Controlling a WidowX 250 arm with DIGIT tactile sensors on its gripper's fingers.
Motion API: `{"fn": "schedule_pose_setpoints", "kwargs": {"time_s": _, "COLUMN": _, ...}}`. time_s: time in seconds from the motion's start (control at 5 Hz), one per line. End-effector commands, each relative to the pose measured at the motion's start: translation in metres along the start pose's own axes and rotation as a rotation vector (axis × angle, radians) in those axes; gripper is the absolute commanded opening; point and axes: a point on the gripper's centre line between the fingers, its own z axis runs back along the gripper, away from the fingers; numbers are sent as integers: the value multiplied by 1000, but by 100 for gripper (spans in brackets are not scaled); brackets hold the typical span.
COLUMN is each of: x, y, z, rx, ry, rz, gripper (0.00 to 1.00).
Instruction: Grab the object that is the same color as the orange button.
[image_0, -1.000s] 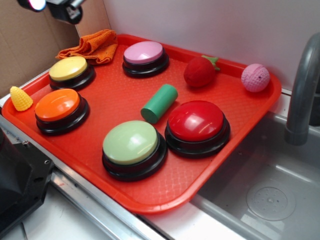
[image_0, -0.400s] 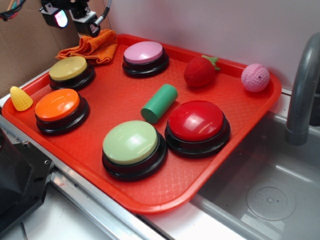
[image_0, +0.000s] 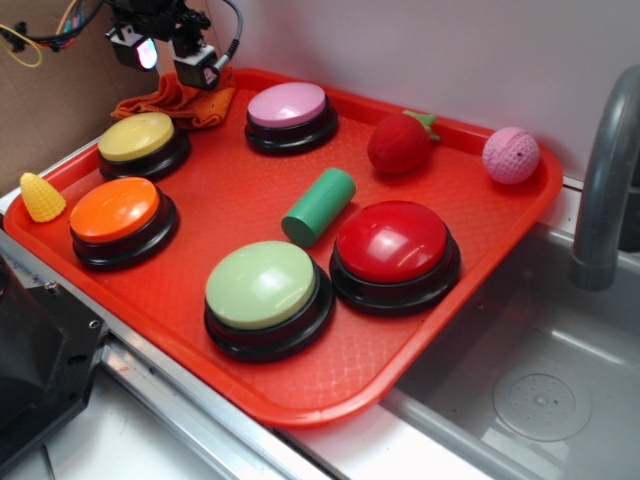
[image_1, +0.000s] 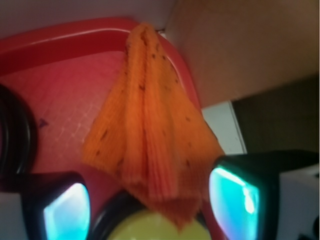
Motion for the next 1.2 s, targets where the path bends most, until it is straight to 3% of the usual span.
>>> {"fn": "schedule_pose_setpoints", "kwargs": {"time_s": 0.0, "x": 21, "y": 12, "z": -12, "rx": -15, "ry": -22, "rz": -12, "gripper": 100}}
{"fn": "schedule_pose_setpoints", "kwargs": {"time_s": 0.2, "x": 19, "y": 9, "z": -18, "rx": -8, "ry": -50, "rz": 33, "gripper": 50}}
{"fn": "schedule_pose_setpoints", "kwargs": {"time_s": 0.4, "x": 19, "y": 11, "z": -10, "rx": 8, "ry": -35, "rz": 21, "gripper": 0}}
{"fn": "schedule_pose_setpoints", "kwargs": {"time_s": 0.8, "x": 15, "y": 10, "z": 2, "rx": 32, "ry": -38, "rz": 72, "gripper": 0}}
{"fn": "schedule_pose_setpoints", "kwargs": {"time_s": 1.0, "x": 10, "y": 2, "z": 31, "rx": 31, "ry": -14, "rz": 156, "gripper": 0}}
